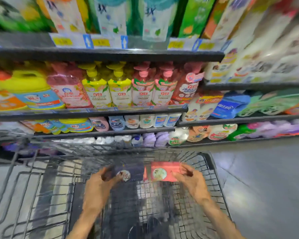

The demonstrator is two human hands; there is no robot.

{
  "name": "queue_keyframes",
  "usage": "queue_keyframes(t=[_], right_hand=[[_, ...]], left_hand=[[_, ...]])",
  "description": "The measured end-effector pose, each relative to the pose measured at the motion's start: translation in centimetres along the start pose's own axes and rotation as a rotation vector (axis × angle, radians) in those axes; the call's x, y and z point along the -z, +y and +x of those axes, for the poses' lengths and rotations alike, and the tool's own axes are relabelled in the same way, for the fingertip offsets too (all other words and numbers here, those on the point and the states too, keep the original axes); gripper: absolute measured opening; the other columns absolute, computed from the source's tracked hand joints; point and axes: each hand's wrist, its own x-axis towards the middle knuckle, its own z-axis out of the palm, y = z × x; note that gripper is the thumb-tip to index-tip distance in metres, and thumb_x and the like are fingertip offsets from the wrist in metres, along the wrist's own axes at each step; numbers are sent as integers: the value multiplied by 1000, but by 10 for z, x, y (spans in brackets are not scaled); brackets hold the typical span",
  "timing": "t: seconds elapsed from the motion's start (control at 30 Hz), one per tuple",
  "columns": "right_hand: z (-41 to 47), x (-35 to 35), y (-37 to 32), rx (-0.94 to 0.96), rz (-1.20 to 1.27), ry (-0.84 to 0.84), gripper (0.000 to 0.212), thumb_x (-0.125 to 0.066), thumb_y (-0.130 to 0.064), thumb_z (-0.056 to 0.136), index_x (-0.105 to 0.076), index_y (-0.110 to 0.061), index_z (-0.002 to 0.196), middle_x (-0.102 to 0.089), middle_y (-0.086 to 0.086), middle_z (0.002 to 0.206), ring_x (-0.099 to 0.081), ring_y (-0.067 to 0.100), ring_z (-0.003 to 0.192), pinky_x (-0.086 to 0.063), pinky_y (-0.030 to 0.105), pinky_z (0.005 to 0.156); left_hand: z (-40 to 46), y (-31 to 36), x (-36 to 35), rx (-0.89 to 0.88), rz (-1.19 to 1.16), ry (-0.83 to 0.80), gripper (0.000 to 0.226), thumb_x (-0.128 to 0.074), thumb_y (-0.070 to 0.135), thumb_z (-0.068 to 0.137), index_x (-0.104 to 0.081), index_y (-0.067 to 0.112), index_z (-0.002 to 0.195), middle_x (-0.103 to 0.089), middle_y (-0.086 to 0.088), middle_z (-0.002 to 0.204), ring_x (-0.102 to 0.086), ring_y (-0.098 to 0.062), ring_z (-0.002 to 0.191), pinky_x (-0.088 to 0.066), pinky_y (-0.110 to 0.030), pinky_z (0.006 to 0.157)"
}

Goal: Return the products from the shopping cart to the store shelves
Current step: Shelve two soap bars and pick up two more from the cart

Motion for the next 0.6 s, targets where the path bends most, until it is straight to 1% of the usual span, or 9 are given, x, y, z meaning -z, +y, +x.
queue_keyframes(t=[0.07, 0.13, 0.17, 0.2, 0.27, 0.33, 0.4, 0.47, 0.6], right_hand=[[-47, 35, -48, 99, 5, 101, 44, -76, 6, 78, -62, -16, 113, -71, -1, 88, -68, -2, 73, -50, 7, 64], [-75, 63, -71, 163, -18, 192, 42, -81, 0, 76, -66, -19, 110, -72, -1, 83, -65, -6, 66, -49, 7, 62], [-94, 82, -90, 204, -1, 235, 41, -81, -1, 76, -66, -19, 109, -72, -1, 82, -64, -8, 63, -49, 6, 62], [-96, 83, -95, 197, 5, 239, 41, -80, -1, 77, -65, -21, 108, -72, -2, 81, -63, -9, 62, -48, 5, 62], [-142, 130, -131, 274, 50, 348, 43, -80, -1, 77, -63, -21, 111, -70, -6, 83, -63, -13, 62, -47, 3, 62], [-170, 159, -145, 316, 73, 420, 44, -80, -1, 77, -63, -17, 114, -70, -10, 85, -63, -15, 65, -47, 3, 64], [-188, 185, -155, 330, 91, 455, 42, -80, 0, 77, -64, -16, 113, -70, -17, 84, -63, -16, 69, -48, 4, 65], [-228, 230, -169, 389, 64, 559, 40, -80, -1, 77, -66, -14, 112, -72, -22, 80, -64, -16, 72, -48, 4, 68], [-279, 303, -174, 416, 45, 682, 46, -83, -8, 75, -70, -9, 119, -78, -8, 93, -71, 1, 91, -51, 9, 73]], left_hand=[[-18, 63, 2, -75, -17, -42, 51, -88, 45, 69, -68, 33, 114, -74, 20, 86, -72, -6, 90, -54, -17, 75], [-30, 109, -2, -124, -49, -40, 38, -87, 19, 75, -65, 31, 103, -72, 25, 71, -70, 5, 77, -48, -5, 63], [-37, 140, -7, -153, -65, -91, 37, -88, 17, 74, -65, 33, 98, -71, 25, 70, -70, 5, 76, -48, -6, 63], [-35, 145, -8, -156, -63, -85, 38, -90, 25, 69, -66, 36, 96, -73, 21, 74, -70, 3, 81, -50, -10, 69], [-54, 213, -24, -266, -61, -167, 43, -90, 33, 65, -67, 36, 102, -75, 14, 88, -68, 6, 82, -55, -23, 83], [-65, 253, -36, -346, -71, -219, 44, -90, 24, 71, -67, 27, 108, -75, 4, 95, -66, 10, 77, -55, -21, 81], [-75, 283, -51, -392, -69, -268, 44, -91, 27, 65, -69, 29, 103, -78, 7, 90, -70, 2, 77, -56, -19, 76], [-103, 336, -84, -472, -120, -376, 43, -88, 8, 70, -66, 29, 100, -77, 12, 81, -69, 6, 73, -54, -10, 69], [-145, 395, -134, -570, -132, -500, 40, -77, -11, 75, -66, 18, 101, -77, 3, 80, -69, 6, 68, -53, -9, 63]])
